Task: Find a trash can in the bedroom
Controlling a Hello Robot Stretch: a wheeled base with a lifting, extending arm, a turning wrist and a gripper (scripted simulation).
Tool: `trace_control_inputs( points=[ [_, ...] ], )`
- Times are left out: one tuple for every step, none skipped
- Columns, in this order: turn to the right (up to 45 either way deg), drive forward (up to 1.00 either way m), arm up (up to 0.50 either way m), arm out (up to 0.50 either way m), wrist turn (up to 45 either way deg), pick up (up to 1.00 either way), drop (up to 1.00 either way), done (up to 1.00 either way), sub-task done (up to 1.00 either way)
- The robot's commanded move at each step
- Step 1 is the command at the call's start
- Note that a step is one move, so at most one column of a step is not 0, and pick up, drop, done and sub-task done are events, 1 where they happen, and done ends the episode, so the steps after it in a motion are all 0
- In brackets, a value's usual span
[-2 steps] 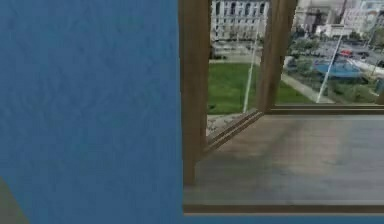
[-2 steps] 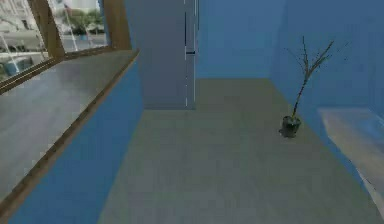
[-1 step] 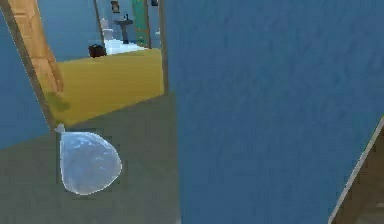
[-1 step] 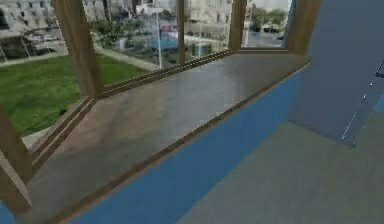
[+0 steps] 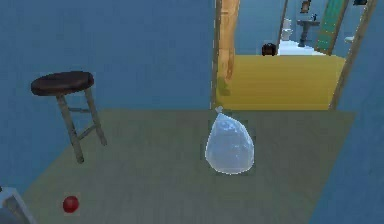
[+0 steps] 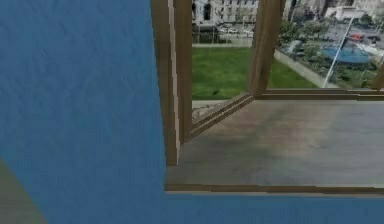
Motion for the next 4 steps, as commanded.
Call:
trace_control_inputs(
  points=[
    [-9.0,0.0,0.0,0.0,0.0,0.0,0.0,0.0,0.0],
    [0.0,1.0,0.0,0.0,0.0,0.0,0.0,0.0,0.0],
    [-9.0,0.0,0.0,0.0,0.0,0.0,0.0,0.0,0.0],
    [0.0,0.35,0.0,0.0,0.0,0.0,0.0,0.0,0.0]
  ],
)
